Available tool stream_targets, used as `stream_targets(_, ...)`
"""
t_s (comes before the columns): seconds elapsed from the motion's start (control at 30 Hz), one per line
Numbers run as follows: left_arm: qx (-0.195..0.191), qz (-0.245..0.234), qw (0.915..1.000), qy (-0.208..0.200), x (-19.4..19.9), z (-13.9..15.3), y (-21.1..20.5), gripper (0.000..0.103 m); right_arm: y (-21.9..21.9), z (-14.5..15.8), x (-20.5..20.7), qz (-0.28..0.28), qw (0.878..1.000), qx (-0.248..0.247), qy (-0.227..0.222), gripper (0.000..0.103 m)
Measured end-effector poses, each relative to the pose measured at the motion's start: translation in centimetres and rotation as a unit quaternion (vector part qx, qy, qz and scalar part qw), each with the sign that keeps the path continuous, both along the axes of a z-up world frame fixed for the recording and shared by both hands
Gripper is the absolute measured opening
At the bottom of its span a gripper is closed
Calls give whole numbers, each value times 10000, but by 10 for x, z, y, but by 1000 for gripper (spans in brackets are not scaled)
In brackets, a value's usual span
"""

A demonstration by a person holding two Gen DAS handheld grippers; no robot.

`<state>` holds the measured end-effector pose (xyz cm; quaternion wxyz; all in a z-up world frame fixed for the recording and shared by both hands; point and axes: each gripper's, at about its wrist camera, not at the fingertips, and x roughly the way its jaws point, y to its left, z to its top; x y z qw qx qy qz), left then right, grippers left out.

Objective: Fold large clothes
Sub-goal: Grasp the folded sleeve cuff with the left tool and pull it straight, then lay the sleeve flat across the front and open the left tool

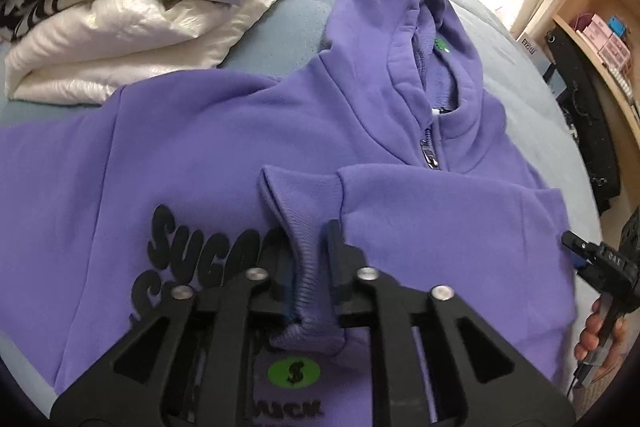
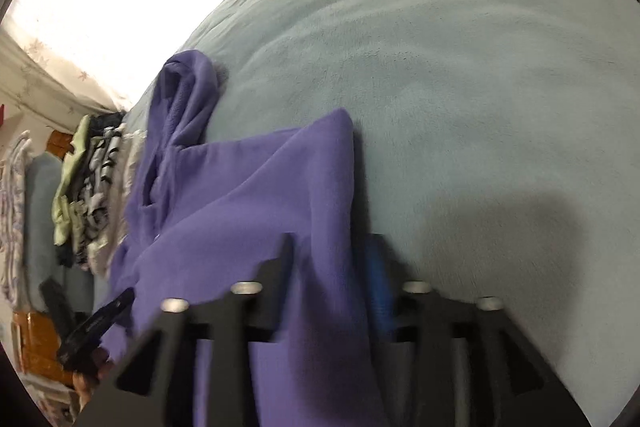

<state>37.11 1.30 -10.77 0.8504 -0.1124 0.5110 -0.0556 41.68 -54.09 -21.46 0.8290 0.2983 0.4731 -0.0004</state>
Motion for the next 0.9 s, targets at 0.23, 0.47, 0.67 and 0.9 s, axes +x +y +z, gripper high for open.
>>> stream_targets(0.23,168,-164,9996,-183,-33,10,7,20,27,6,-71,949,9936,-570,226,51)
stream_targets(0.47,1138,-147,9929,-309,-53,-4,-2,10,31,3,-86,791,9946,-578,328,29)
stream_targets(0.67,1588,-673,9817,-805,-90,33,-15,10,50,50,-121,1134,9825,-1475,20,38)
stream_targets(0.9,960,-884,9895,-622,-114,68,-31,10,116,77,-138,1600,9708,-1787,-94,38)
